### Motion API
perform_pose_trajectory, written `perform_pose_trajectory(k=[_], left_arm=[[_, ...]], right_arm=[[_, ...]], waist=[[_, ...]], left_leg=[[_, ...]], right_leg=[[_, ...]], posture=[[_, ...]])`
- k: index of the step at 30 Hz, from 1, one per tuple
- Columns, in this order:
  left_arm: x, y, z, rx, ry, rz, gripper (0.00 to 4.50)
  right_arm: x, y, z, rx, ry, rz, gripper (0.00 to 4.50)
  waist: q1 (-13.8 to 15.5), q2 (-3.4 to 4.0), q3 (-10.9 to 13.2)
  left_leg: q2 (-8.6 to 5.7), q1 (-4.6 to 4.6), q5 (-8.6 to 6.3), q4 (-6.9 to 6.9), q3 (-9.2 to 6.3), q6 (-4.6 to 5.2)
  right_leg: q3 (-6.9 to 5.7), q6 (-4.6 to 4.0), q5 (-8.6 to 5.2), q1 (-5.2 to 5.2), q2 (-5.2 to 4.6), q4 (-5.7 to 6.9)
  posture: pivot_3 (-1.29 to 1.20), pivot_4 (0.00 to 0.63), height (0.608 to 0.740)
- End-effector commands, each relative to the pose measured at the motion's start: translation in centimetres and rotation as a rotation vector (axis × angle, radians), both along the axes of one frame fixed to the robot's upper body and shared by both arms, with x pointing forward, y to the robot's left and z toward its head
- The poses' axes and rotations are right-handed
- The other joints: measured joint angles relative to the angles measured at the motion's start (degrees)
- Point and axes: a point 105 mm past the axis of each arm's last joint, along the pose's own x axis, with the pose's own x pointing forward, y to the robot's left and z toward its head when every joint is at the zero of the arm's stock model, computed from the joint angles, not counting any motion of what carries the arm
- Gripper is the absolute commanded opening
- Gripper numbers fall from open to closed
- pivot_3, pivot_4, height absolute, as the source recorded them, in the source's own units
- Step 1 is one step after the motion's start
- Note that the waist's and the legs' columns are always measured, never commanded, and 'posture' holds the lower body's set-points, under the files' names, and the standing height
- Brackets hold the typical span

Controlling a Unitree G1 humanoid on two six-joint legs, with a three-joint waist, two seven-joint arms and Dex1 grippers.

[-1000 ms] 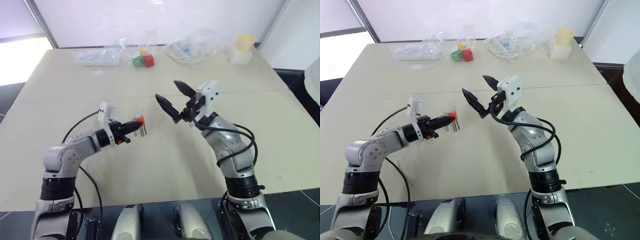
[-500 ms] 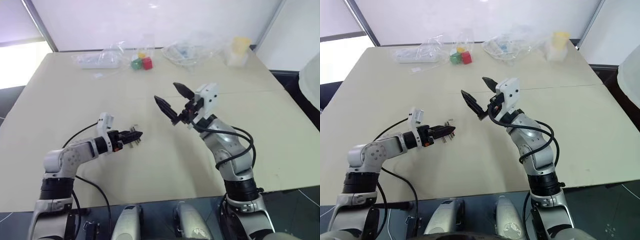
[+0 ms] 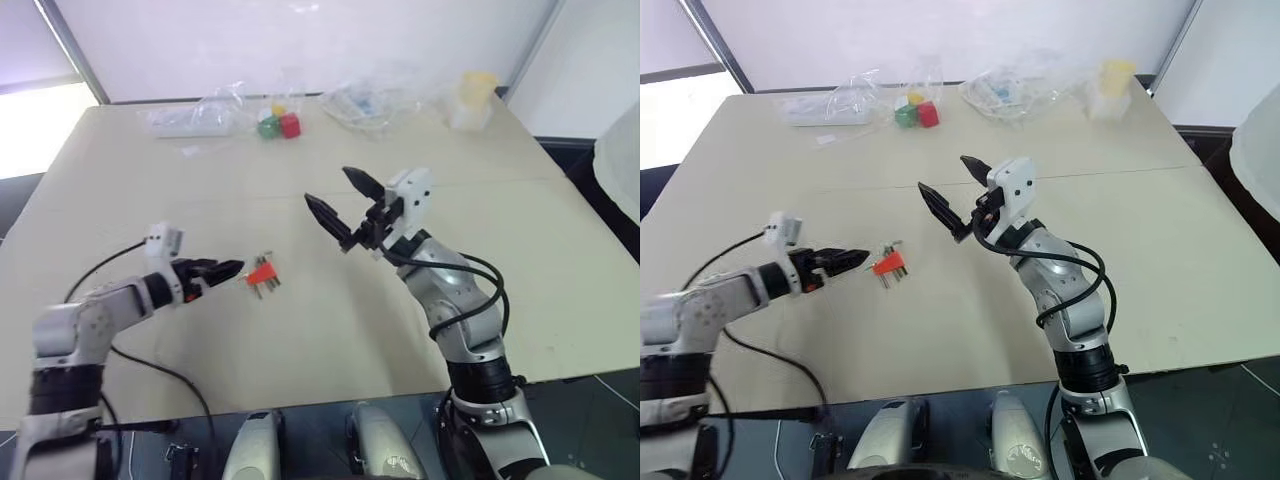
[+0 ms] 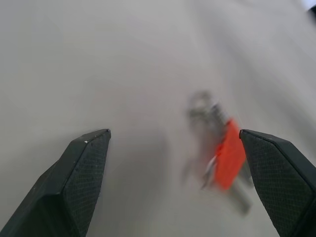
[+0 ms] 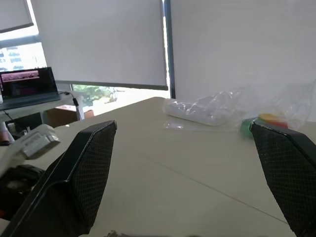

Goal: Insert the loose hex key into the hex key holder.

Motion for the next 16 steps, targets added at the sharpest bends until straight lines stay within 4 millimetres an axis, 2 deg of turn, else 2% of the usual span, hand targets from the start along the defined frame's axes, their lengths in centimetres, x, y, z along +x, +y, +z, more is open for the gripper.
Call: perform_pose_trajectory(k=[1, 4, 7, 12, 16], left_arm=[[-0.6, -1.2, 4.1, 0.037, -0.166, -0.117, 4.41], [-1.5, -2.2, 6.1, 0.05, -0.231, -0.203, 4.41], [-2.6, -3.0, 7.4, 0.061, -0.263, -0.285, 4.41], [-4.9, -4.1, 9.7, 0.062, -0.305, -0.399, 4.41], [-6.9, -4.4, 10.1, 0.118, -0.296, -0.453, 4.41]], right_arm=[[-0.9, 0.1, 1.3, -0.012, -0.024, 0.079, 4.5], [-1.6, -0.4, 0.5, -0.137, 0.008, 0.176, 4.5], [-3.2, -1.3, -0.7, -0.302, 0.039, 0.304, 4.5], [-5.3, -3.8, -2.8, -0.573, 0.131, 0.425, 4.5], [-6.3, -5.9, -4.5, -0.759, 0.194, 0.477, 4.5]], waist=[[0.6, -0.07, 0.0], [1.4, -0.08, 0.0], [1.8, -0.08, 0.0], [1.6, -0.11, 0.1], [1.4, -0.12, 0.1]], left_leg=[[0.0, -0.08, 0.01, 0.01, -0.04, -0.02], [-0.07, -0.16, 0.04, 0.01, 0.01, -0.07], [-0.15, -0.21, 0.01, 0.0, 0.06, -0.04], [-0.05, -0.21, 0.0, -0.06, 0.02, -0.01], [-0.01, -0.2, -0.01, -0.13, 0.03, 0.0]], right_leg=[[-0.03, 0.0, 0.0, 0.0, -0.03, -0.06], [-0.05, 0.01, 0.01, 0.04, -0.2, -0.27], [-0.05, 0.0, 0.0, 0.08, -0.33, -0.44], [-0.04, -0.03, -0.02, 0.06, -0.25, -0.47], [-0.03, -0.14, -0.08, 0.02, -0.19, -0.47]], posture=[[0.0, 0.15, 0.74], [0.0, 0.15, 0.74], [0.0, 0.15, 0.74], [0.0, 0.15, 0.74], [0.0, 0.15, 0.74]])
